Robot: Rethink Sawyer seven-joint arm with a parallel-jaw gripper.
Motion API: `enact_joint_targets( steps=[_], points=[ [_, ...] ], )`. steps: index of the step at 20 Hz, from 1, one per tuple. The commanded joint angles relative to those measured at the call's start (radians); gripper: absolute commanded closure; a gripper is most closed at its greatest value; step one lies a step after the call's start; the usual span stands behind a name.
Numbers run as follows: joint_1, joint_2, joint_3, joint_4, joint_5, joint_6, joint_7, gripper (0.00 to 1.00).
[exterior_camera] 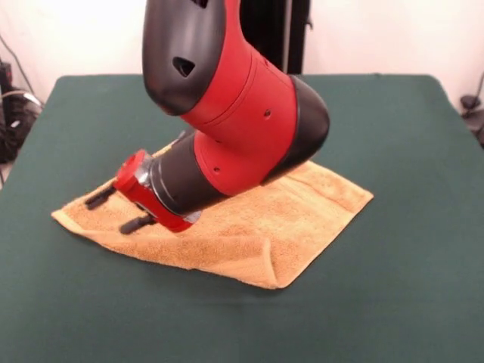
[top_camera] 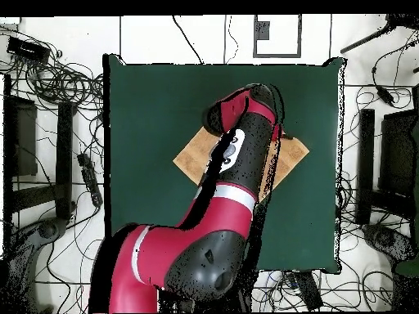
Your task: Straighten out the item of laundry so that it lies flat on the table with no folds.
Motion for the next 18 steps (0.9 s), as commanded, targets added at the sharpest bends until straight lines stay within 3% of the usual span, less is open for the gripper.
enact_joint_targets(
  steps=[1, 10, 18],
  points=[
    [0.051, -0.035, -0.031, 0.100, -0.098, -0.043, 0.032, 0.00],
    [0.090, -0.122, -0.048, 0.131, -0.128, 0.050, -0.013, 0.00],
    [-0.005, -0.198, 0.188, 0.246, 0.142, 0.166, 0.018, 0.00]
  ],
)
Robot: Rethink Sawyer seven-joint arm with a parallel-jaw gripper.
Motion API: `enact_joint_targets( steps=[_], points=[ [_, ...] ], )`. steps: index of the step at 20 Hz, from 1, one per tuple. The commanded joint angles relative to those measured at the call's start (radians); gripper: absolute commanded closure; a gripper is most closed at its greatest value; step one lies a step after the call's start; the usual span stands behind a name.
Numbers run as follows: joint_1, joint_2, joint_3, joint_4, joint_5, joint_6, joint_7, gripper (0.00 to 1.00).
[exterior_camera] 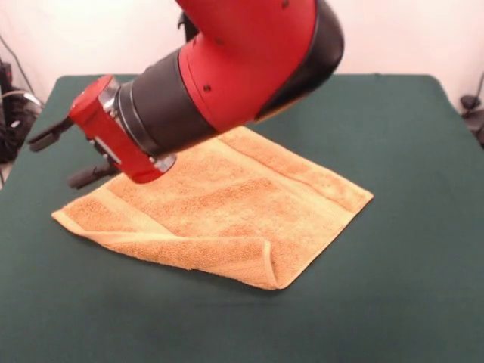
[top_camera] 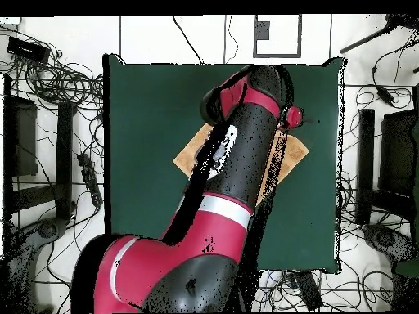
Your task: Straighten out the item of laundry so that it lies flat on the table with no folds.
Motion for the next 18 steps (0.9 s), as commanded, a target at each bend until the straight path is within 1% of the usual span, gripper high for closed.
enact_joint_targets(
  steps=[1, 7, 9, 11, 18],
  points=[
    [-0.038, -0.058, 0.251, 0.214, 0.219, 0.157, 0.013, 0.00],
    [-0.073, -0.061, 0.307, 0.249, 0.306, 0.156, 0.003, 0.00],
    [-0.092, -0.063, 0.343, 0.269, 0.343, 0.158, -0.013, 0.00],
    [-0.111, -0.069, 0.381, 0.299, 0.384, 0.133, -0.001, 0.00],
    [-0.132, -0.059, 0.430, 0.324, 0.429, 0.101, 0.014, 0.00]
  ],
)
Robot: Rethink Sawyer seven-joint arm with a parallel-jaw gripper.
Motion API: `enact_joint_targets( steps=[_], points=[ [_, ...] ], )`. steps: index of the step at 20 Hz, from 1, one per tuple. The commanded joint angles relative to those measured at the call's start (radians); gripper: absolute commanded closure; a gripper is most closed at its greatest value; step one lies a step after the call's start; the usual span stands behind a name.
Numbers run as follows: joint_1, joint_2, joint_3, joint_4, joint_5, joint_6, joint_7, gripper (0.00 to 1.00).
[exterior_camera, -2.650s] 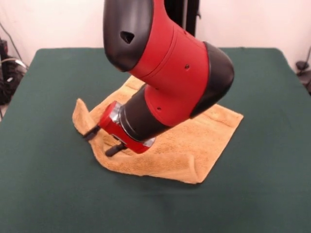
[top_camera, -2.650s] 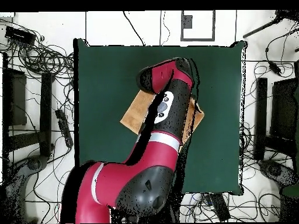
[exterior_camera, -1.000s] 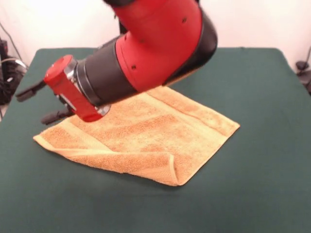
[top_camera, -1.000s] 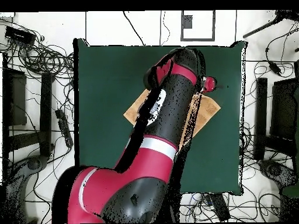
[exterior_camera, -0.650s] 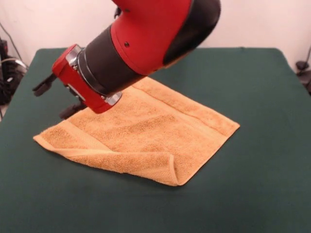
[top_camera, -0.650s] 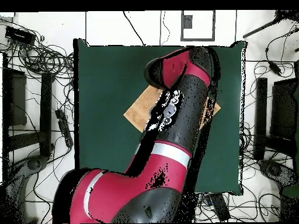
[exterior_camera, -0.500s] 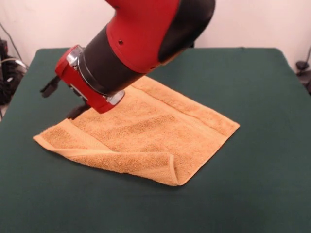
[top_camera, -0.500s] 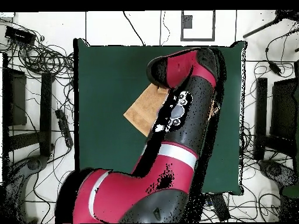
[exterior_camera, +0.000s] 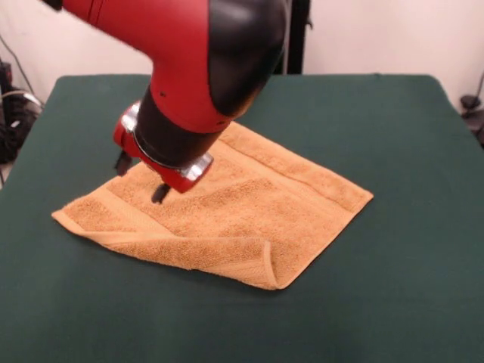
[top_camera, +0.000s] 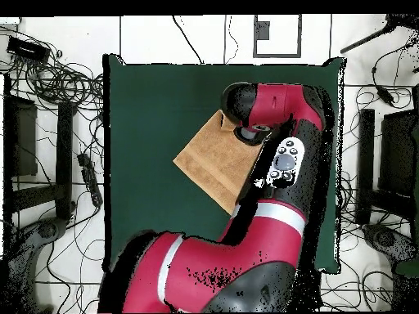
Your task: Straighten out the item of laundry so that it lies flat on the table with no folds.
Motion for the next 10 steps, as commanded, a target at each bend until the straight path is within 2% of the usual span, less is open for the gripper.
enact_joint_targets(
  steps=[1, 10],
  points=[
    [-0.001, 0.025, 0.217, 0.192, 0.100, 0.030, 0.017, 0.00],
    [-0.004, 0.024, 0.274, 0.223, 0.114, -0.031, 0.043, 0.00]
  ],
)
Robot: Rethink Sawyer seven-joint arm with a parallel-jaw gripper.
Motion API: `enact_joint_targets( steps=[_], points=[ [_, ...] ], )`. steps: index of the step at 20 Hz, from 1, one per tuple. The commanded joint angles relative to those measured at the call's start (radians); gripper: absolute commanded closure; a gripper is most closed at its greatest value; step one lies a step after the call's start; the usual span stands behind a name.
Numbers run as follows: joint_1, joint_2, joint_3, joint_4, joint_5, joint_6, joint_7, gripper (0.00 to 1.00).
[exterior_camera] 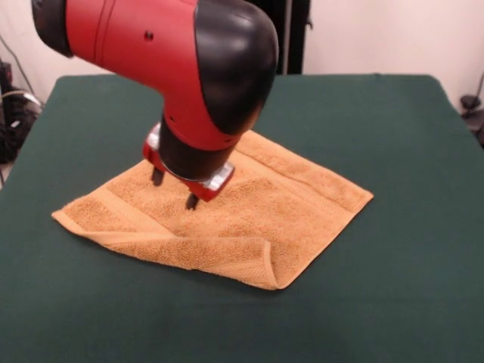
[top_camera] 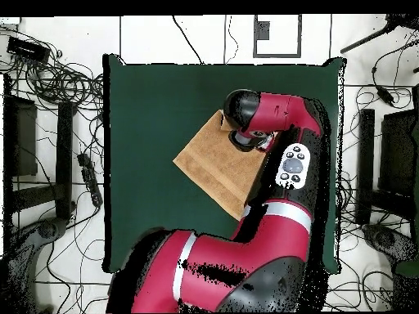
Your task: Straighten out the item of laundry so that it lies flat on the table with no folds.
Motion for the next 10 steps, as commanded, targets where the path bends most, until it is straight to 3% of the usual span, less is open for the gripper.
enact_joint_targets(
  steps=[1, 10],
  points=[
    [0.025, 0.026, 0.183, 0.156, 0.065, -0.035, 0.049, 0.00],
    [0.043, 0.005, 0.162, 0.150, 0.016, -0.147, 0.076, 0.00]
  ],
)
